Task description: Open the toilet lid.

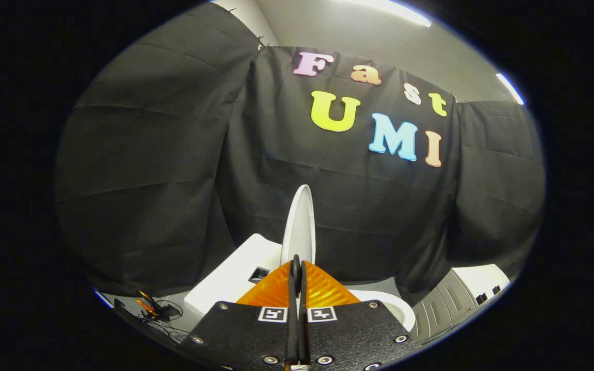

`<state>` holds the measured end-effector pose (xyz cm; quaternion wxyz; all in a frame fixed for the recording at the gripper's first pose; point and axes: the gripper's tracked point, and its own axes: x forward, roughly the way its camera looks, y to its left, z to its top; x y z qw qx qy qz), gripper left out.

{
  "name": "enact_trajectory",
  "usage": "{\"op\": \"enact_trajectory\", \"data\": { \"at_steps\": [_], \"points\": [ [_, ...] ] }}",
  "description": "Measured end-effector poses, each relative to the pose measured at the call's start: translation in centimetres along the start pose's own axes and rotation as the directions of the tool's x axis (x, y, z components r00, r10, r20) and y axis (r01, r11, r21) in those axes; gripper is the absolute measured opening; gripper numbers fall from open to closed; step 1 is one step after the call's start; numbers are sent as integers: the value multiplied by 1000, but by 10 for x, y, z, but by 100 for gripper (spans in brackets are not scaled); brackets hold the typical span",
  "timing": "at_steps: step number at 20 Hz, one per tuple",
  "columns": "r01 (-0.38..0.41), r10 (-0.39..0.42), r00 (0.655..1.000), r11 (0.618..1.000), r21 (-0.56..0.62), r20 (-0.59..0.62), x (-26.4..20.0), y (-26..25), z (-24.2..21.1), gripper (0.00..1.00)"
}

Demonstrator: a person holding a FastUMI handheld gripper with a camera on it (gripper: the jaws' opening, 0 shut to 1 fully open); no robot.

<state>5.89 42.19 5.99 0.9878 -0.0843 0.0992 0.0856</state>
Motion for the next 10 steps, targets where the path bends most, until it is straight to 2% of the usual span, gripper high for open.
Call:
{"op": "enact_trajectory", "data": {
  "at_steps": [6,8,10],
  "points": [
    [-11,11,1000,1000,-15,0,-1,-4,1,1],
    [-48,48,999,999,10,-11,-2,-2,-1,3],
    [-93,94,996,993,67,-8,-9,0,-1,13]
  ]
}}
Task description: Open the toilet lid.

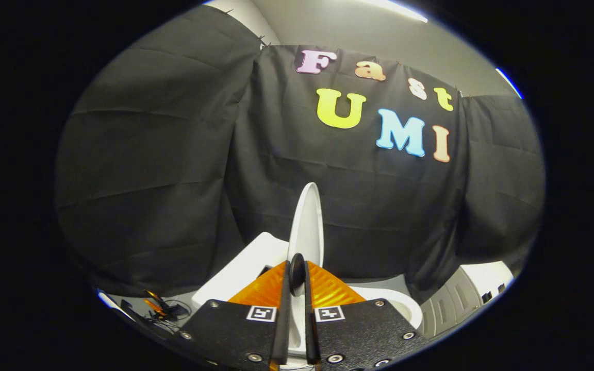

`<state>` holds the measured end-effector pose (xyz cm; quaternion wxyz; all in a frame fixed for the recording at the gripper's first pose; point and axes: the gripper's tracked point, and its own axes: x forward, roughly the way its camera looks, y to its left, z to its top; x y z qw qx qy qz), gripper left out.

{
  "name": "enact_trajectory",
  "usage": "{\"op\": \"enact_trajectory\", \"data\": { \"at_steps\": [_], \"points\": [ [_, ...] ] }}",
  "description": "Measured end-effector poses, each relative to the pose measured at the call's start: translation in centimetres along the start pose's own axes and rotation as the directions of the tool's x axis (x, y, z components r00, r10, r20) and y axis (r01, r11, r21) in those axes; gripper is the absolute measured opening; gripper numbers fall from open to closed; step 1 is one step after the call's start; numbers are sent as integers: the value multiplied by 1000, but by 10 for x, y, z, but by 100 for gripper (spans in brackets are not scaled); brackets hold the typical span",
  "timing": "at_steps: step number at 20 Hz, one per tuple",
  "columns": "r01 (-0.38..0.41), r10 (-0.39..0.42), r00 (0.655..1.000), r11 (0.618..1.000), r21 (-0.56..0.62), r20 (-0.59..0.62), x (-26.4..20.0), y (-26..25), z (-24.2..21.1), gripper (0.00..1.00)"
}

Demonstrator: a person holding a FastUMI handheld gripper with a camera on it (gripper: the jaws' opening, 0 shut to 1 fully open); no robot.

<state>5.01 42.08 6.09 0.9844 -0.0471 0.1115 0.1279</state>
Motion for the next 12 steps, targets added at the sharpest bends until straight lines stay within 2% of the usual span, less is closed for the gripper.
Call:
{"op": "enact_trajectory", "data": {
  "at_steps": [1,4,5,7,12],
  "points": [
    [-21,21,1000,999,28,16,-7,-1,5,16],
    [-35,31,998,998,57,63,-29,-15,18,55],
    [-56,51,995,997,55,86,-36,-15,25,78],
    [-98,89,986,993,58,143,-50,-25,41,94],
    [-117,69,960,979,165,271,-74,-89,86,95]
  ]
}}
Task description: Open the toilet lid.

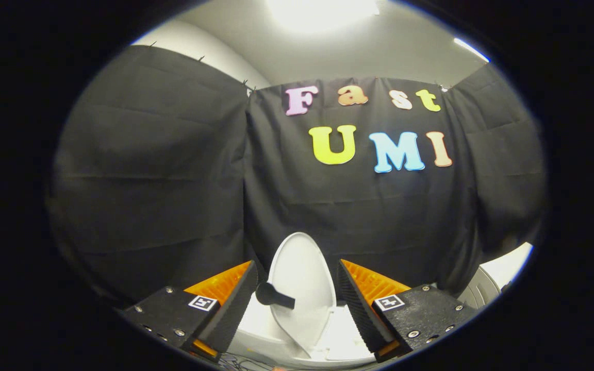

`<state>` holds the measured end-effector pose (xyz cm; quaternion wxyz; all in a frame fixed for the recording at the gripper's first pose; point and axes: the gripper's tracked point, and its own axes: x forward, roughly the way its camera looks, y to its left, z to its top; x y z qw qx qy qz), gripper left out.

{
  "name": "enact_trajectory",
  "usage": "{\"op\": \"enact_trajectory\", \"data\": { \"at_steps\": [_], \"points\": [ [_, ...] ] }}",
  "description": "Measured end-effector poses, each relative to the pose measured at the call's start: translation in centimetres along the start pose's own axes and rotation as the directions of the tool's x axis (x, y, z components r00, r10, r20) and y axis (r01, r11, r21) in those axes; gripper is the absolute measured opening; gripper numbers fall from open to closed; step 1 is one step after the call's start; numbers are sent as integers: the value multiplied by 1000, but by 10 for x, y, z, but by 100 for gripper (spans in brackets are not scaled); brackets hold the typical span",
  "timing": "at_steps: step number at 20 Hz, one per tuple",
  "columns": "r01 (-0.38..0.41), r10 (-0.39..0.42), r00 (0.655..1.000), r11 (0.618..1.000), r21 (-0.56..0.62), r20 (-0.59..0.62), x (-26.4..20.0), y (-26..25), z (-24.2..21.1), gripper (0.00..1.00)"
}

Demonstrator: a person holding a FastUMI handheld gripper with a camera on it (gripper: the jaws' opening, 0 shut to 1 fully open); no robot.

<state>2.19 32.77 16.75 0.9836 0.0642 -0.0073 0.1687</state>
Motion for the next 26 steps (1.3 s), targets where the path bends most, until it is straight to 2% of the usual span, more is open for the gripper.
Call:
{"op": "enact_trajectory", "data": {
  "at_steps": [7,10,16,20,23,26],
  "points": [
    [155,-157,984,987,30,86,-7,-137,52,95],
    [222,-222,972,975,9,78,-18,-197,51,94],
    [330,-336,936,941,68,102,-61,-306,44,95],
    [384,-392,913,919,85,114,-100,-358,37,95],
    [448,-447,889,894,14,104,-128,-391,26,95],
    [474,-469,878,879,-44,98,-151,-404,23,95]
  ]
}}
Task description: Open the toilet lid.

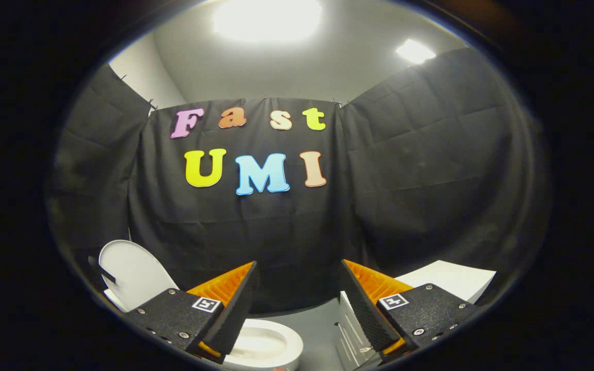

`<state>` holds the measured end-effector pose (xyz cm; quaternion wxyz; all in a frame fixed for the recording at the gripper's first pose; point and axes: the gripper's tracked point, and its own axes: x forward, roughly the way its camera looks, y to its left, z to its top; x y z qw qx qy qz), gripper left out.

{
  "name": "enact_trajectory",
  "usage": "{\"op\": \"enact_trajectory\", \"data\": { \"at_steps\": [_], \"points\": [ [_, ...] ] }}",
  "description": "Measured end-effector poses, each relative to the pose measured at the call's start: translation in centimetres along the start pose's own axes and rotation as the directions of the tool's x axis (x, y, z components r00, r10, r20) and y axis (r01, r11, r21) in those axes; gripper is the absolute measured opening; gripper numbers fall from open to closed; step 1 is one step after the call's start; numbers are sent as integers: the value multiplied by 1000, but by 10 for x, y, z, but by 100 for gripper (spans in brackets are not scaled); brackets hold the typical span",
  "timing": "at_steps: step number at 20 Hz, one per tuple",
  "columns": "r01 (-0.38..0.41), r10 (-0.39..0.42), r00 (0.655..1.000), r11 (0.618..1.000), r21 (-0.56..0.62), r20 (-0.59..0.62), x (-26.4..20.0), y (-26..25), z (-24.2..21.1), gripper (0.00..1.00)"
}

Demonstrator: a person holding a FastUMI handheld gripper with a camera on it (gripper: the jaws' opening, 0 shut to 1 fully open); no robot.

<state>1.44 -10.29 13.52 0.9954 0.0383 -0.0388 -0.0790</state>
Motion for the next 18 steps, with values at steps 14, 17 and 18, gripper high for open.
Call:
{"op": "enact_trajectory", "data": {
  "at_steps": [14,17,18],
  "points": [
    [-27,28,1000,995,-100,0,-34,-25,-11,95],
    [-21,22,1000,988,-152,3,-35,-29,-8,96],
    [-23,25,1000,988,-154,5,-36,-27,-5,96]
  ]
}}
